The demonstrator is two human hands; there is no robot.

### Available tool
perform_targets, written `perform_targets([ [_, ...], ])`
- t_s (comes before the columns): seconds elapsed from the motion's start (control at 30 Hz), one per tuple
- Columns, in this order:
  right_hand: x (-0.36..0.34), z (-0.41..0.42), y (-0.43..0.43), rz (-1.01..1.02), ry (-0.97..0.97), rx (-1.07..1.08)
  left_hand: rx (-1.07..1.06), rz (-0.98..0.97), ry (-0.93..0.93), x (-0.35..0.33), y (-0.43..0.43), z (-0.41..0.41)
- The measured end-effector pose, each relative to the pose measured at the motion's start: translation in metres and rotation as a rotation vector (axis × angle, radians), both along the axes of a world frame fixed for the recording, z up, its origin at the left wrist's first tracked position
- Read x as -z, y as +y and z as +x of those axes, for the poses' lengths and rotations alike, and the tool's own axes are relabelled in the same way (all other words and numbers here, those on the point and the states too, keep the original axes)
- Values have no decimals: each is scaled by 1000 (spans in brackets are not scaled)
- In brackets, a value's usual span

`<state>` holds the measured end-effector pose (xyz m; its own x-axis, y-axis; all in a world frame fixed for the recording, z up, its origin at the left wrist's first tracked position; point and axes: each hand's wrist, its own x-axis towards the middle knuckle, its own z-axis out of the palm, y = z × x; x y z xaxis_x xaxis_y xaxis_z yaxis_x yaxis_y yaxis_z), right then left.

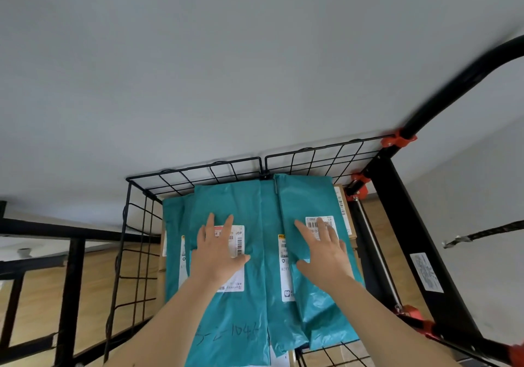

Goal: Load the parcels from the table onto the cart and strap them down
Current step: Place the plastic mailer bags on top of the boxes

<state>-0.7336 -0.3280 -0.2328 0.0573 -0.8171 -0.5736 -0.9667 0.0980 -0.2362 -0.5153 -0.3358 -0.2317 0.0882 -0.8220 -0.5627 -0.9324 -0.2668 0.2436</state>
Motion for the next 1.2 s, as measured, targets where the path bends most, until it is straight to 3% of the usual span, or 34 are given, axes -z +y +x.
perform_targets([
  [0.47,-85,99,16,-150,-66,-108,184,-122,13,-72,34,71],
  [0.77,-146,234,85,-270,-197,-227,63,-329,117,-146,134,197],
  [1.2,-184,475,221,-347,-353,-491,-235,-485,11,-191,317,418],
])
